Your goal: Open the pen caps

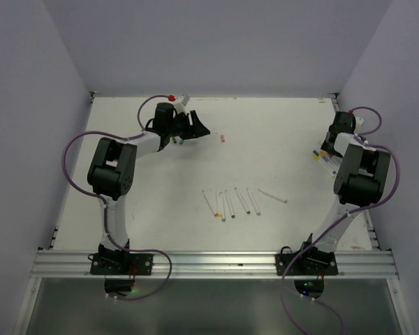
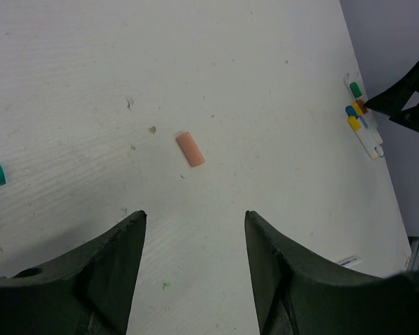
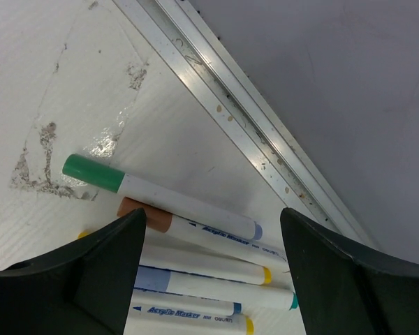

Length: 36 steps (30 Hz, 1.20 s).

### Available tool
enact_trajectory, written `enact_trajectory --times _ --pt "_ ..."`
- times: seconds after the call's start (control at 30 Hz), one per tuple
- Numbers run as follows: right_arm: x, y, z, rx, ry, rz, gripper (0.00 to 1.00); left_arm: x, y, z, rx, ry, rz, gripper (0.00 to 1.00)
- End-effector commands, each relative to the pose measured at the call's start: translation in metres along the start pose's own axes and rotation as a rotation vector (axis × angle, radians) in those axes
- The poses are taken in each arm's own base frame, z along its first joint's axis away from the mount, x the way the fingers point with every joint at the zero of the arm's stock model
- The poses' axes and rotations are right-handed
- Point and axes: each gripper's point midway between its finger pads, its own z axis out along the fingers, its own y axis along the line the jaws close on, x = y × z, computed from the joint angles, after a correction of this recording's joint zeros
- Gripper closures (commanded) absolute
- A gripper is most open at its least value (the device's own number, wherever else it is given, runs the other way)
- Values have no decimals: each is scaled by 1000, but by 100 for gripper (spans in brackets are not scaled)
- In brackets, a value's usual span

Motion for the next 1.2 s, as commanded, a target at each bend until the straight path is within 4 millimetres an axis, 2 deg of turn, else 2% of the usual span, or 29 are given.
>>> enact_trajectory --times 0.0,0.2,0.43,0.6,0.63,0.77,0.87,0.97,1.0,1.17 --pt "-28 2 -12 -39 -79 76 18 -14 -15 0 53 -39 33 38" --pt "-29 -10 -8 -24 -68 157 18 -13 -14 0 55 -37 34 38" --pt "-40 -28 -4 19 -81 202 17 -11 -13 2 59 -34 30 38" --pt "-43 2 -8 -166 -88 182 23 -10 -11 3 60 -32 25 38" --pt "-34 3 -7 -174 -79 178 23 -10 -12 3 61 -32 29 38" --pt "-30 11 -11 -236 -89 164 22 -8 -11 3 61 -28 27 38" --pt "-31 5 -11 -219 -103 197 21 -9 -13 2 65 -30 30 38" --pt "-42 -2 -15 -236 -125 260 22 -10 -13 2 65 -33 32 38" --pt "-49 -8 -17 -231 -144 284 22 -9 -12 3 66 -31 29 38" --pt "-57 -29 -14 -137 -157 343 20 -7 -12 3 68 -29 25 38"
